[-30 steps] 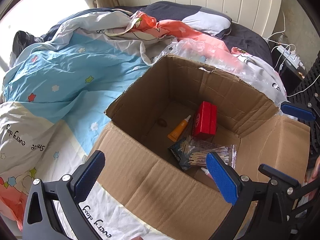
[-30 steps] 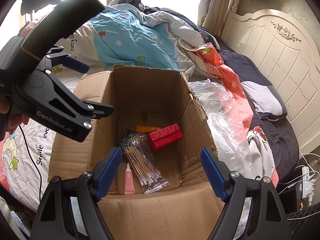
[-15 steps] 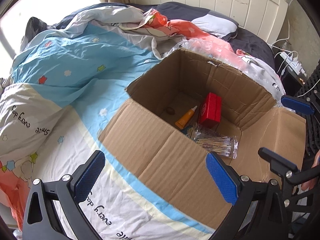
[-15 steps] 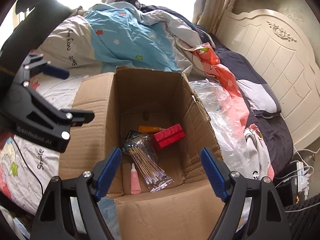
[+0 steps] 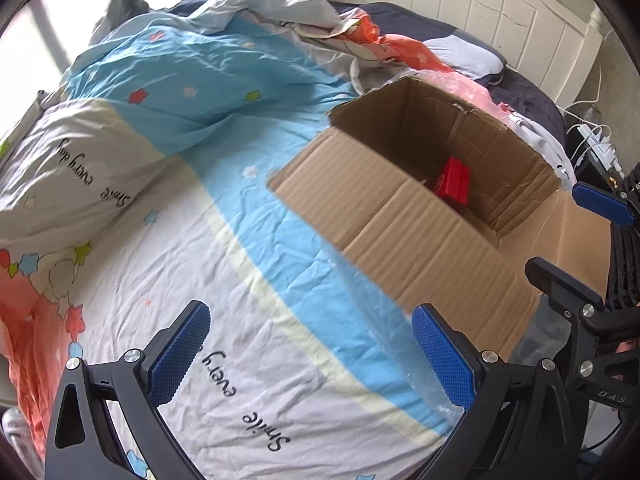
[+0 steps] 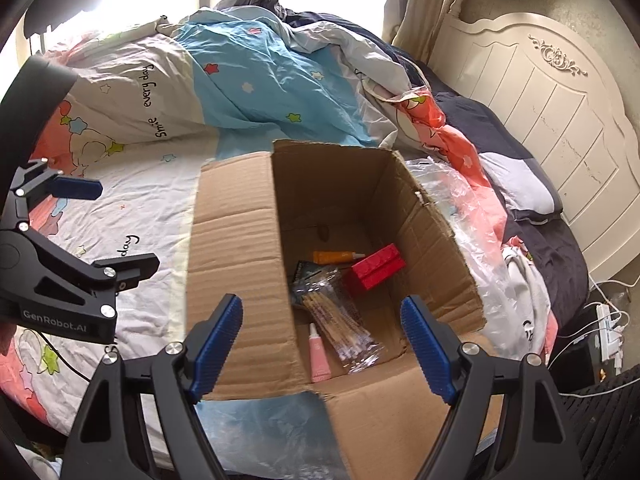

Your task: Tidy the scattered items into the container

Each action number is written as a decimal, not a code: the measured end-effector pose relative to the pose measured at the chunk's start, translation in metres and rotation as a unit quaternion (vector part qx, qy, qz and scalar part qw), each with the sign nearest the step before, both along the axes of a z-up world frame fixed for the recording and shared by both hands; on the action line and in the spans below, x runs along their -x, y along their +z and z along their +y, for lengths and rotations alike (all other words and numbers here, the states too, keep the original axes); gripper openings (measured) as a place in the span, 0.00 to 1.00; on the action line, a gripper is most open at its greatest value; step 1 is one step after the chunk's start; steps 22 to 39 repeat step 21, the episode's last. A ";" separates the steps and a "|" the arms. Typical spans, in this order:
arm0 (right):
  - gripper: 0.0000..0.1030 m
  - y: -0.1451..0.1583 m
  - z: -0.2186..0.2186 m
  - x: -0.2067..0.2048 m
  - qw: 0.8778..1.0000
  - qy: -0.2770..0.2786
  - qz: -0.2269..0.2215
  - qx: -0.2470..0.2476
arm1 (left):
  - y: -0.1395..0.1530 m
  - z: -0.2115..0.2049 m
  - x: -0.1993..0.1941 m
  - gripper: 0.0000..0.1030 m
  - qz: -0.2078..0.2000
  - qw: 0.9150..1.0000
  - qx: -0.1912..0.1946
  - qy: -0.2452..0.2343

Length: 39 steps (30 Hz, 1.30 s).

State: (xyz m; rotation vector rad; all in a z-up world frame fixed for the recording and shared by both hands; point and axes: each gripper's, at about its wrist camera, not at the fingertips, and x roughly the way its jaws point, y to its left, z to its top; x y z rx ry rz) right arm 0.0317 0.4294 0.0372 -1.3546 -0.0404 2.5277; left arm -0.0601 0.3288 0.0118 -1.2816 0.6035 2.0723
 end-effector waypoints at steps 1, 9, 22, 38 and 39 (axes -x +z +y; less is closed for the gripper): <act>0.77 0.000 -0.003 0.000 1.000 -0.002 0.001 0.003 | -0.001 -0.006 -0.001 1.00 -0.005 1.000 -0.002 0.005; 0.77 -0.010 -0.037 -0.003 0.999 -0.011 0.000 0.034 | -0.028 -0.056 -0.020 1.00 -0.053 0.997 -0.009 0.048; 0.77 -0.026 -0.105 -0.011 0.997 0.038 -0.014 0.064 | -0.067 -0.162 -0.045 1.00 -0.055 0.980 -0.003 0.190; 0.77 -0.026 -0.105 -0.011 0.997 0.038 -0.014 0.064 | -0.067 -0.162 -0.045 1.00 -0.055 0.980 -0.003 0.190; 0.77 -0.026 -0.105 -0.011 0.997 0.038 -0.014 0.064 | -0.067 -0.162 -0.045 1.00 -0.055 0.980 -0.003 0.190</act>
